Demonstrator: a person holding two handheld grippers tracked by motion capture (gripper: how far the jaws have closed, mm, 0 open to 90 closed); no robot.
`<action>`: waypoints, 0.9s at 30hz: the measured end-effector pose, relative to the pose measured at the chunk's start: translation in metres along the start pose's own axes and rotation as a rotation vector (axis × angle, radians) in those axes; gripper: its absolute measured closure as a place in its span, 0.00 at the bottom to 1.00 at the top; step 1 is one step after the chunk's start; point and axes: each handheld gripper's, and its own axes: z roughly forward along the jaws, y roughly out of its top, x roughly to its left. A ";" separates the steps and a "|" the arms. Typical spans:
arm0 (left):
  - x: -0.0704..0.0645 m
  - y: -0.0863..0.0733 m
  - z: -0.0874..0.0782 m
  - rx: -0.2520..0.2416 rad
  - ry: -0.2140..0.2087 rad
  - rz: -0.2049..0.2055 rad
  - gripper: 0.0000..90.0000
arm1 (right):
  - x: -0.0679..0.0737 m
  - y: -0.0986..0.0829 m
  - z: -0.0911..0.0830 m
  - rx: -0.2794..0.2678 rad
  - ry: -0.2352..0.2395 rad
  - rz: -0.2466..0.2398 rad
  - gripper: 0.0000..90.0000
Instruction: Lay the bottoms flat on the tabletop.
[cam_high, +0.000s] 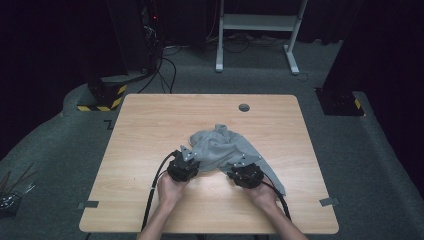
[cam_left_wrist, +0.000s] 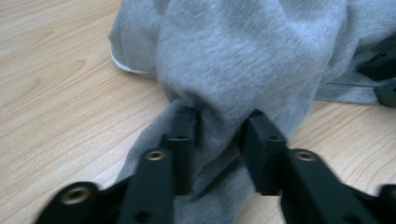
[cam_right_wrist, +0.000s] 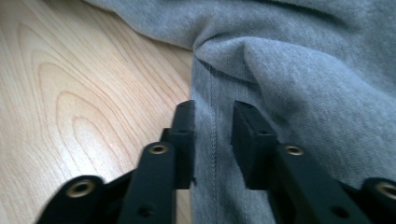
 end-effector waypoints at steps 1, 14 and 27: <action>0.000 0.001 0.000 0.002 0.002 0.003 0.80 | 0.001 0.000 0.000 0.001 0.003 -0.006 0.86; 0.025 0.013 -0.011 -0.045 0.101 -0.059 0.96 | 0.012 -0.030 -0.033 0.027 0.102 -0.135 0.96; 0.019 -0.017 -0.029 -0.072 0.017 -0.080 0.54 | 0.012 -0.011 -0.030 -0.051 0.049 -0.089 0.65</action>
